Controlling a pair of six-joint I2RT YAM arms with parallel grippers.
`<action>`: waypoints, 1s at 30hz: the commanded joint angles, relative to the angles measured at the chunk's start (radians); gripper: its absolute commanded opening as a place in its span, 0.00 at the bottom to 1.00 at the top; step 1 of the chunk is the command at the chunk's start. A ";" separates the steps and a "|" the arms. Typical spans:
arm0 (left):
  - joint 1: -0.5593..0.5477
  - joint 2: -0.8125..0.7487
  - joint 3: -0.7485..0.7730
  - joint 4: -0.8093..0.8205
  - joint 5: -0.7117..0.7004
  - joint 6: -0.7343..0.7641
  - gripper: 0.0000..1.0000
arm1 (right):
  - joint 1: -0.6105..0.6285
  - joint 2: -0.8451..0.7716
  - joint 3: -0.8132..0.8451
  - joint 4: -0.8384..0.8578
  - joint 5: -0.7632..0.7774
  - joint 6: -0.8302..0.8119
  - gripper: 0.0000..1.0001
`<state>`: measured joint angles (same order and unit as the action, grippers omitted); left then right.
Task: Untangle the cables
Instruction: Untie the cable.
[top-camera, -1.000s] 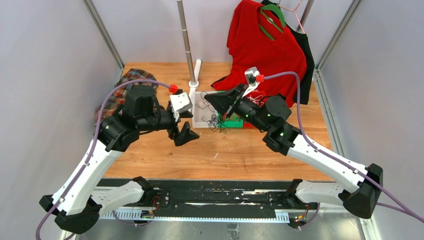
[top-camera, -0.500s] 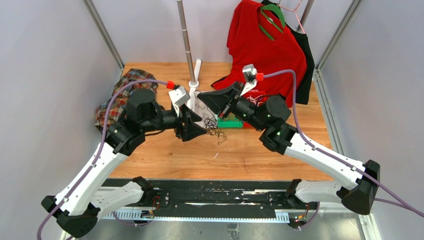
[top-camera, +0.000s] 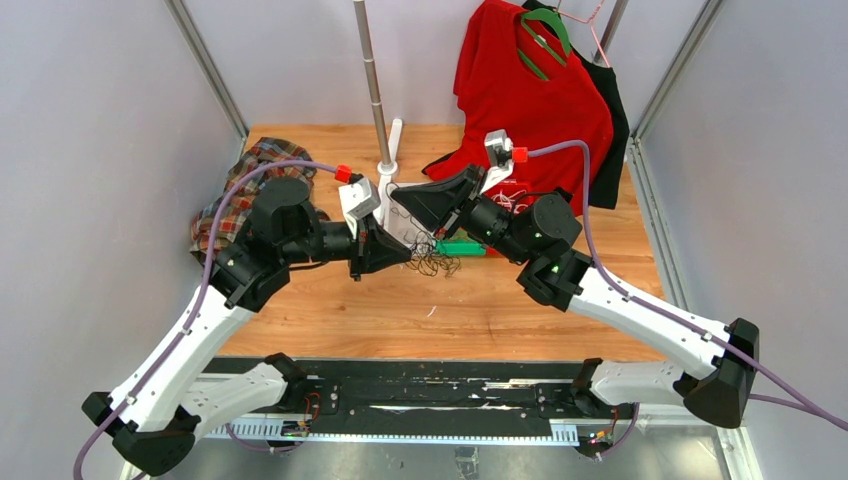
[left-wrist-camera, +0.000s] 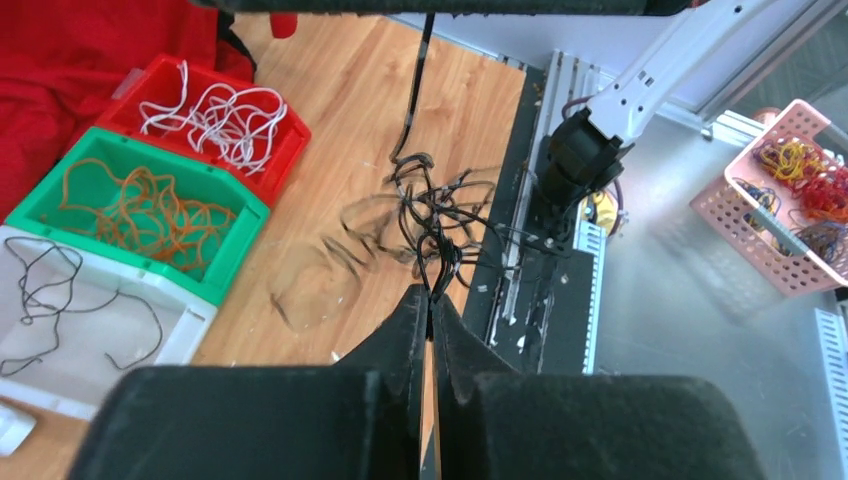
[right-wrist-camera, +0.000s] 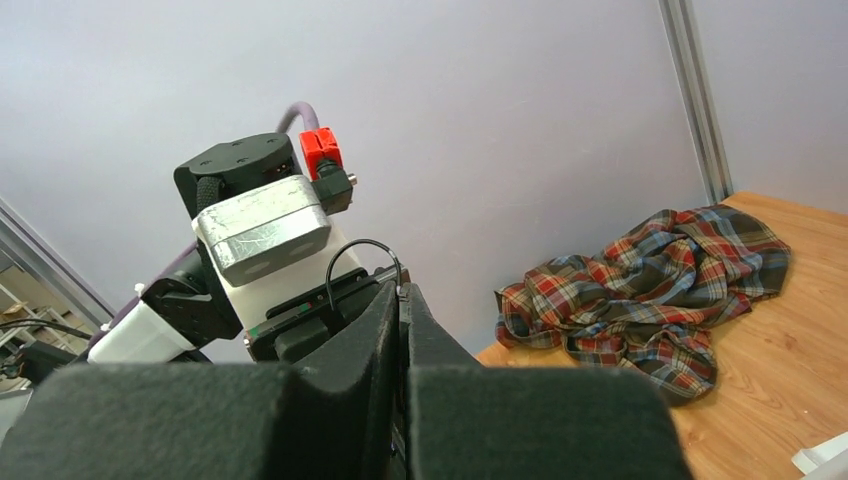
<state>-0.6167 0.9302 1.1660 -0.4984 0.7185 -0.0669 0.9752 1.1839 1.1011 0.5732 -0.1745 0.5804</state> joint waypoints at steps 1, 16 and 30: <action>0.002 -0.026 0.054 -0.043 -0.033 0.064 0.01 | 0.014 -0.027 0.000 -0.015 0.031 -0.026 0.10; 0.002 -0.058 0.119 -0.121 -0.173 0.122 0.01 | 0.014 -0.209 -0.153 -0.344 0.112 -0.258 0.68; 0.002 -0.008 0.163 -0.133 -0.079 0.072 0.01 | 0.030 -0.078 -0.088 -0.288 0.099 -0.261 0.68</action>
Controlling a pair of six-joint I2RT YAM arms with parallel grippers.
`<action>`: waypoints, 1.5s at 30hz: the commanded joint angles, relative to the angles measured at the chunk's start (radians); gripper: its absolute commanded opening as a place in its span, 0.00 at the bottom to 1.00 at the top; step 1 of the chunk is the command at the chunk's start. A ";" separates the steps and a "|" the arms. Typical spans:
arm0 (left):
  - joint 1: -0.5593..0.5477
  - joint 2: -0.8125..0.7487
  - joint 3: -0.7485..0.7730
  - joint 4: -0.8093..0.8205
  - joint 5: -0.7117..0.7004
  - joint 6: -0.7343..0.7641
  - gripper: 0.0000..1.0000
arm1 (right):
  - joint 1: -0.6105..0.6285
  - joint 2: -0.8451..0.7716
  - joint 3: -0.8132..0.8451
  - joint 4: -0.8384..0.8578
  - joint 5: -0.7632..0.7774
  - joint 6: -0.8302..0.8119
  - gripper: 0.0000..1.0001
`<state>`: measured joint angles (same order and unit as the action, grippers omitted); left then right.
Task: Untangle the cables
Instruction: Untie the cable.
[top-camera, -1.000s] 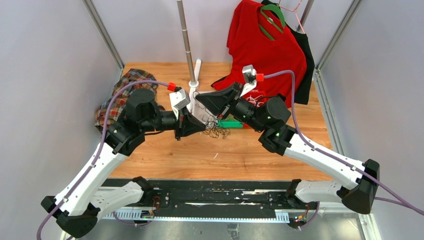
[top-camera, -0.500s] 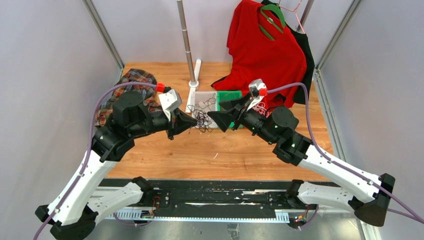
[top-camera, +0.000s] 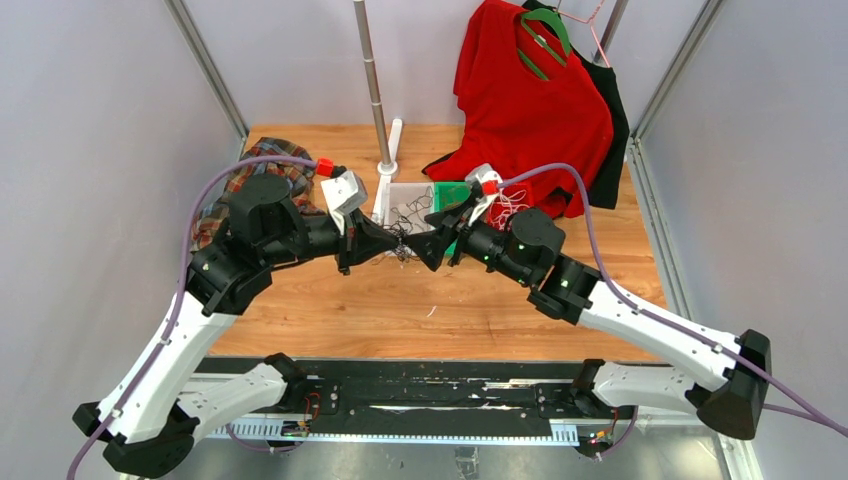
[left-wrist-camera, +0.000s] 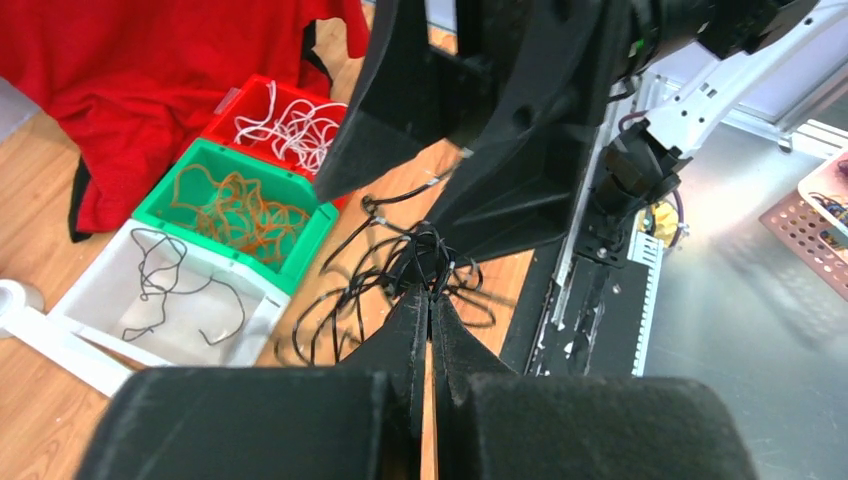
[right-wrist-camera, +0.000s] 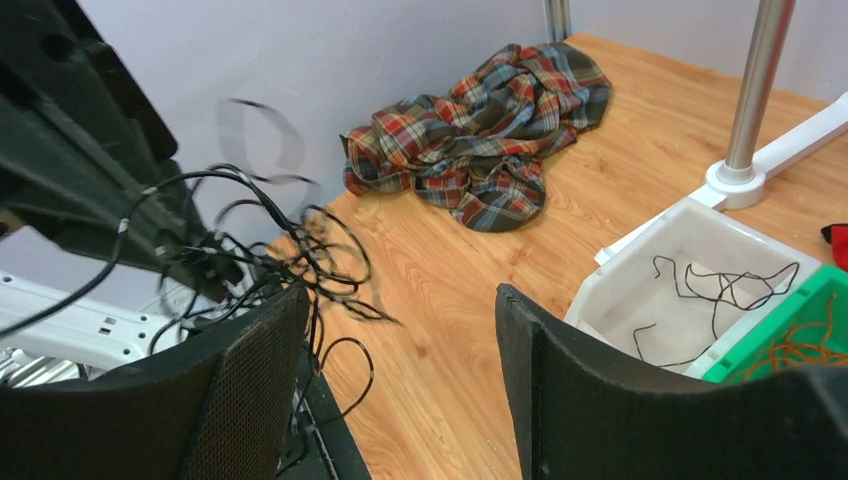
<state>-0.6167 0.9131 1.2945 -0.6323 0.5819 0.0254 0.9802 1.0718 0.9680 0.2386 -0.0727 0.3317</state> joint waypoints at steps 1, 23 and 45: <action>0.002 0.011 0.033 -0.001 0.072 -0.023 0.01 | 0.029 0.044 0.046 0.060 0.007 -0.010 0.68; 0.002 0.056 0.112 -0.087 0.285 -0.027 0.01 | 0.063 0.081 -0.103 0.315 0.369 0.074 0.48; 0.002 -0.016 0.391 -0.523 0.057 0.389 0.00 | -0.127 -0.103 -0.211 0.097 0.588 -0.034 0.15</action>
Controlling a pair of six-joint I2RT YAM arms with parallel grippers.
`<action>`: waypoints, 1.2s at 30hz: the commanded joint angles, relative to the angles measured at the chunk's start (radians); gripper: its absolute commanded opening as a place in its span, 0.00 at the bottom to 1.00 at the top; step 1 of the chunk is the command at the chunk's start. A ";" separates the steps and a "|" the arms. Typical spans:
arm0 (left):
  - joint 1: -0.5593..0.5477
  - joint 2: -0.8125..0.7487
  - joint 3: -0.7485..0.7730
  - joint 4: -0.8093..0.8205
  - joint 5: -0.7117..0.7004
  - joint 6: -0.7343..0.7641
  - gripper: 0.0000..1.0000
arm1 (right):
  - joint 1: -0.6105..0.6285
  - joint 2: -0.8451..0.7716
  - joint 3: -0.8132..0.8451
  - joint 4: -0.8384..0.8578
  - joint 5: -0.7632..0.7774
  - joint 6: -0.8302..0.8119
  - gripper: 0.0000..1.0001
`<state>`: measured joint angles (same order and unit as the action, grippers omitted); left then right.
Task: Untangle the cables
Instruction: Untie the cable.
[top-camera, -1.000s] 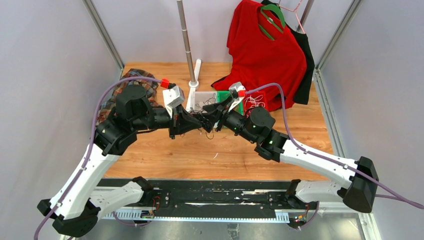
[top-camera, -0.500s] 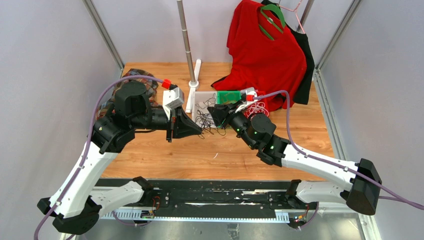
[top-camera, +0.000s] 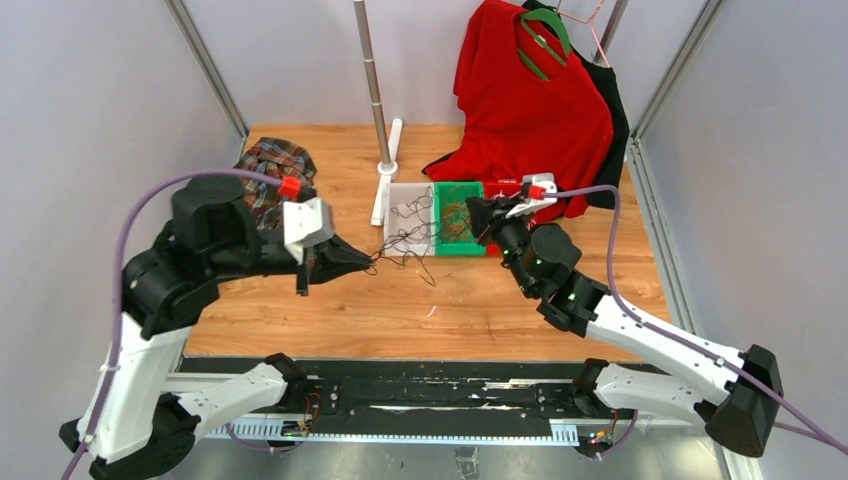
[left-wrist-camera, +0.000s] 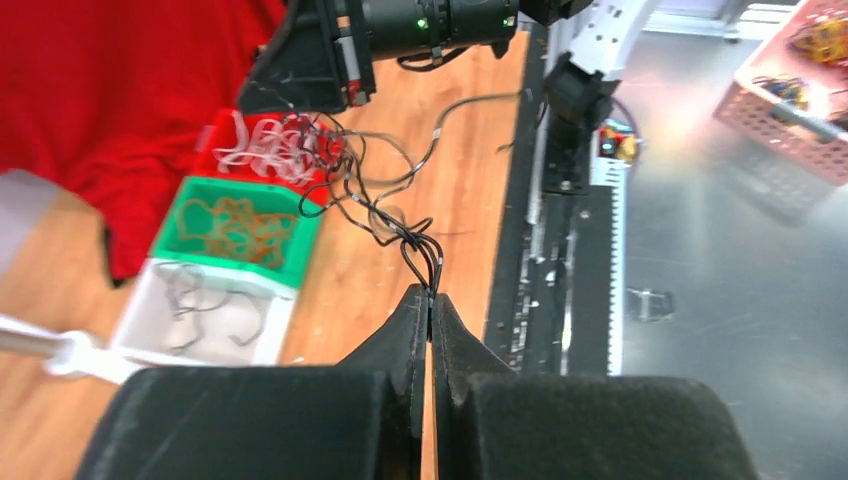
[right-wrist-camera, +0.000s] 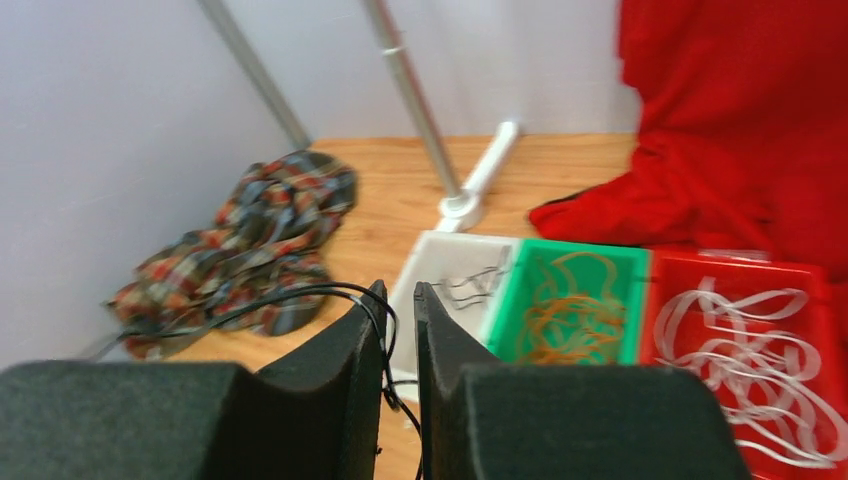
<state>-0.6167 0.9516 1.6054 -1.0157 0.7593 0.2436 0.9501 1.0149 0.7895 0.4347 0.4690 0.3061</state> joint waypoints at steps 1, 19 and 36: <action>0.001 -0.066 0.088 -0.149 -0.175 0.209 0.00 | -0.122 -0.059 -0.039 -0.119 0.039 0.002 0.14; 0.002 -0.179 0.038 0.477 -1.142 0.641 0.01 | -0.223 -0.173 -0.142 -0.322 0.015 0.105 0.10; 0.002 -0.073 0.201 1.035 -1.170 0.859 0.01 | -0.193 -0.181 -0.330 -0.501 -0.228 0.206 0.08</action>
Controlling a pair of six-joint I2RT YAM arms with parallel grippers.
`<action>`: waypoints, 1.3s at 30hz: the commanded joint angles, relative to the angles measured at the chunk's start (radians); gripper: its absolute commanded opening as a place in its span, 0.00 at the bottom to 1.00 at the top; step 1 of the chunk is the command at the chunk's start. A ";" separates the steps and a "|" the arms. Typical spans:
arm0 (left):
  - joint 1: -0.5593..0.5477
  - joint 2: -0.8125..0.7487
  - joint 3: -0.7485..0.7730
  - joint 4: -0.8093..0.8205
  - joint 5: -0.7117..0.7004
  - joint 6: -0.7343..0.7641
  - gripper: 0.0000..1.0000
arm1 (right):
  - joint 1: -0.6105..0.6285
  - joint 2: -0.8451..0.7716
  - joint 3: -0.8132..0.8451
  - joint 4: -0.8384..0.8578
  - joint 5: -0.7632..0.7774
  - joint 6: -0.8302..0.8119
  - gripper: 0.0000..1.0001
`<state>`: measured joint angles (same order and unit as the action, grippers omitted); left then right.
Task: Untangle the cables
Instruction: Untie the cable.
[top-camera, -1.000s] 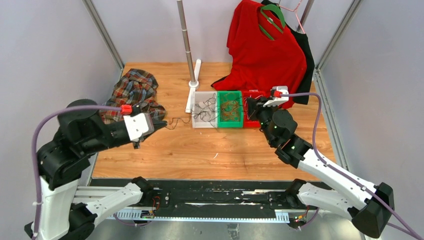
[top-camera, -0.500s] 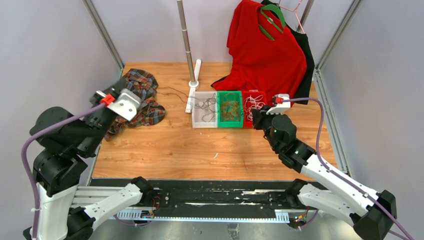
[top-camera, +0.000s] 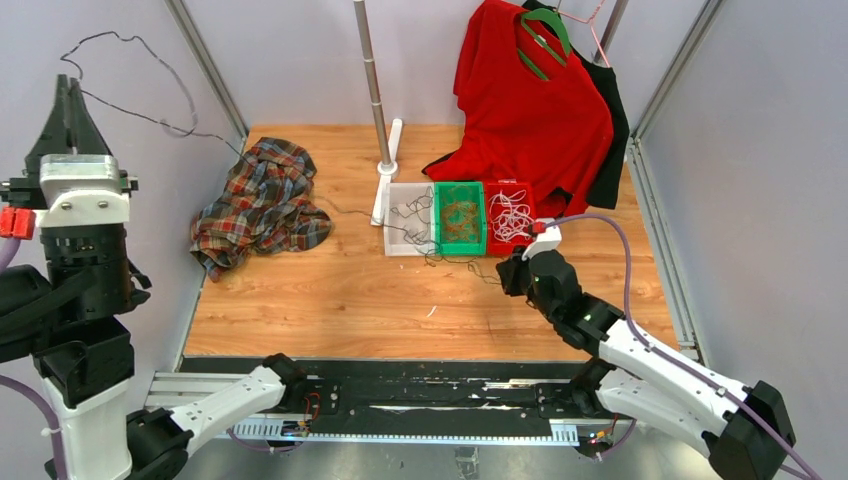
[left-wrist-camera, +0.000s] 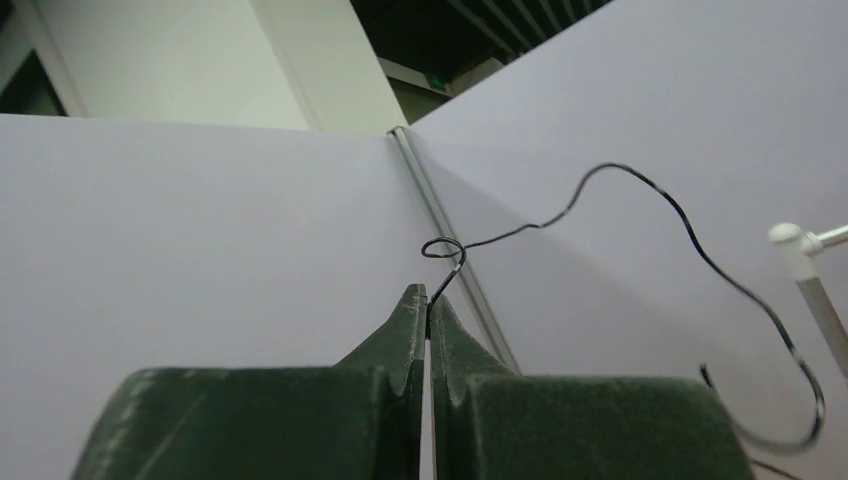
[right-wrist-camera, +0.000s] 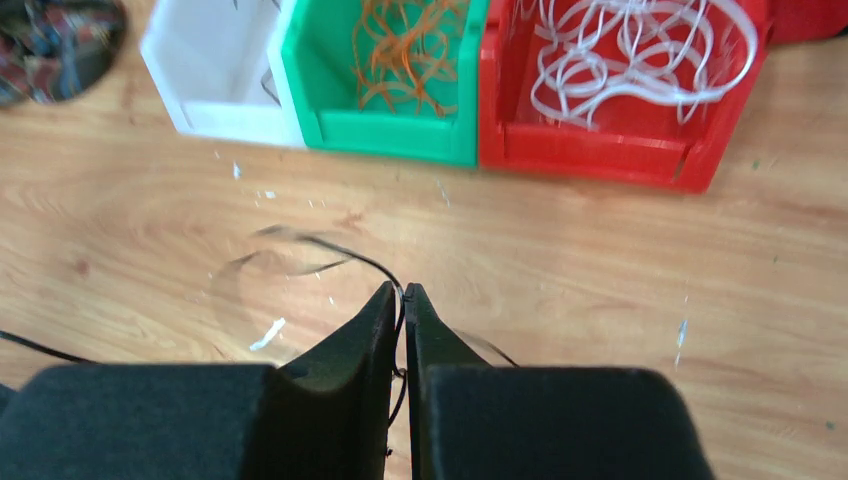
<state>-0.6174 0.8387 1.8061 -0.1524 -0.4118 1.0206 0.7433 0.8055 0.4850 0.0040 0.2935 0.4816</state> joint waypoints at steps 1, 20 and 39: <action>0.002 0.049 -0.001 0.239 0.000 0.122 0.01 | 0.024 0.044 -0.028 -0.082 -0.053 0.034 0.08; 0.002 0.145 0.128 0.357 0.001 0.066 0.01 | 0.096 0.215 -0.037 -0.123 0.035 0.067 0.12; 0.002 -0.222 -0.723 -0.205 0.033 -0.153 0.06 | 0.143 0.169 0.118 -0.225 -0.101 -0.068 0.25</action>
<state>-0.6174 0.6868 1.1496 -0.2859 -0.3702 0.8955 0.8715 0.9661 0.5644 -0.1493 0.2157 0.4515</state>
